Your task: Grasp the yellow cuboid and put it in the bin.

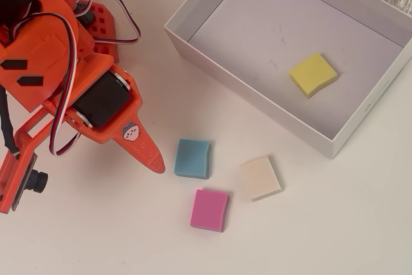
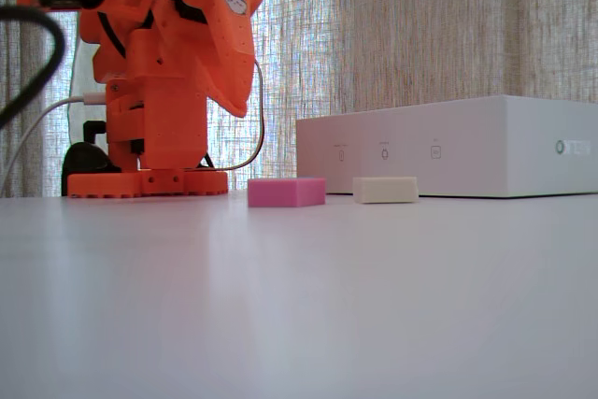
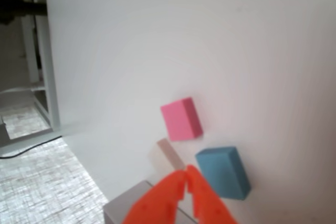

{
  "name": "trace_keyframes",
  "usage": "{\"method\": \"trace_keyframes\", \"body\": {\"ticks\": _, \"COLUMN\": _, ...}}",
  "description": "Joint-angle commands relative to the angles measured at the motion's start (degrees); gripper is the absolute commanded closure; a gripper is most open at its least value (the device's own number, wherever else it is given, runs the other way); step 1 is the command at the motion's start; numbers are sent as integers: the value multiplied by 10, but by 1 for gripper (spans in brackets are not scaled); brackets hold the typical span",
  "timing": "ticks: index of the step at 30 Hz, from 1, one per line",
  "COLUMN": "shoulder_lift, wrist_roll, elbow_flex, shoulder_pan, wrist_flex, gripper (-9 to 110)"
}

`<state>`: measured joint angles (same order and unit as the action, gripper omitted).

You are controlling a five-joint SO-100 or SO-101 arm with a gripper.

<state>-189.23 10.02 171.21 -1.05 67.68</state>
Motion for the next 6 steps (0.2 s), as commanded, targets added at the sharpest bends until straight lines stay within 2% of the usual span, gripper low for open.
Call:
{"method": "trace_keyframes", "body": {"ticks": 1, "shoulder_lift": -4, "wrist_roll": 9, "elbow_flex": -4, "shoulder_pan": -2, "wrist_flex": 2, "gripper": 108}}
{"method": "trace_keyframes", "body": {"ticks": 6, "shoulder_lift": -4, "wrist_roll": 9, "elbow_flex": -4, "shoulder_pan": -2, "wrist_flex": 2, "gripper": 108}}
